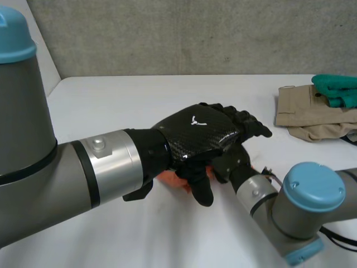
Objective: Fold the laundry.
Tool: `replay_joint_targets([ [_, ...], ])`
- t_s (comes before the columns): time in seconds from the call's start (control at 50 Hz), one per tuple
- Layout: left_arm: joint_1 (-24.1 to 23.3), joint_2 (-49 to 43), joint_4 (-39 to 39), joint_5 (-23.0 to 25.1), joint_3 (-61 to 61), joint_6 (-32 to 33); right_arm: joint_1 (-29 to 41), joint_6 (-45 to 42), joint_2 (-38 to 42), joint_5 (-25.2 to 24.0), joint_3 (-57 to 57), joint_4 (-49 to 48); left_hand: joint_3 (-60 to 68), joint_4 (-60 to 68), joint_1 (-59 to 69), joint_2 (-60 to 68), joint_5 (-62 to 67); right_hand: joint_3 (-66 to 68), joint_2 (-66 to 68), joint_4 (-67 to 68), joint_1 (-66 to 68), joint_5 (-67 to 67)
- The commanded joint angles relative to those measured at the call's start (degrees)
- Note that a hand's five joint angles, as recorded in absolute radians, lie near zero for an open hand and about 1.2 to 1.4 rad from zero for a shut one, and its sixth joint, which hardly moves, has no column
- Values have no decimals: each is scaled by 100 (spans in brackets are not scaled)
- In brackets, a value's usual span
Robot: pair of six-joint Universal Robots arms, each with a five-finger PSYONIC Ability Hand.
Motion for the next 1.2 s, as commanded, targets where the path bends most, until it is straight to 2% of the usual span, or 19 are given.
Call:
replay_joint_targets([
  [0.02, 132, 185, 202, -104, 166, -132, -238, 500, -395, 53, -786, 96, -137, -76, 84, -84, -284, 1392, 1433, 1195, 2255, 1812],
  [0.22, 264, 405, 571, -579, 500, -650, -1309, 1369, -686, 273, -2798, 764, -137, -76, 84, -84, -284, 1392, 1433, 1195, 2255, 1812],
  [0.36, 299, 475, 747, -579, 544, -870, -2688, 2318, -19, 115, -4547, 888, -137, -76, 84, -84, -284, 1392, 1433, 1195, 2255, 1812],
  [0.44, 282, 476, 756, -579, 474, -879, -3409, 2626, 588, -262, -5145, 862, -137, -76, 84, -84, -284, 1392, 1433, 1195, 2255, 1812],
  [0.54, 246, 476, 783, -579, 246, -853, -4200, 2697, 1483, -1122, -5287, 433, -137, -76, 84, -84, -284, 1392, 1433, 1195, 2255, 1812],
  [0.68, 246, 458, 932, -579, -36, -853, -4851, 2645, 2574, -2143, -4953, -298, -137, -76, 84, -84, -284, 1392, 1433, 1195, 2255, 1812],
  [0.7, 246, 449, 984, -570, -97, -870, -4965, 2592, 2819, -2449, -4883, -360, -137, -76, 84, -84, -284, 1392, 1433, 1195, 2255, 1812],
  [0.8, 237, 423, 1116, -570, -221, -853, -5177, 2223, 3111, -3128, -4663, -211, -137, -76, 84, -84, -284, 1392, 1433, 1195, 2255, 1812],
  [0.84, 237, 397, 1143, -561, -212, -844, -5230, 2022, 2998, -3068, -4541, -124, -137, -76, 84, -84, -284, 1392, 1433, 1195, 2255, 1812],
  [0.86, 237, 388, 1134, -561, -203, -844, -5239, 1986, 2927, -3024, -4505, -88, -137, -76, 84, -84, -284, 424, 465, 227, 1287, 844],
  [0.9, 220, 370, 1143, -561, -186, -835, -5248, 1941, 2752, -2857, -4400, 0, -137, -76, 84, -84, -284, -4688, -4648, -4886, -3825, -4268],
  [0.92, 211, 361, 1134, -561, -168, -827, -5221, 1950, 2560, -2621, -4277, 87, -137, -76, 84, -84, -284, -5608, -5567, -5805, -4745, -5188],
  [1.02, 176, 370, 1134, -588, -80, -818, -5133, 2090, 1882, -2101, -3873, 325, -137, -76, 84, -84, -284, -5608, -5567, -5805, -4745, -5188],
  [1.2, 132, 484, 1108, -605, -71, -862, -5133, 2135, 862, -1908, -3494, 1133, -137, -76, 84, -84, -284, -5608, -5567, -5805, -4745, -5188],
])
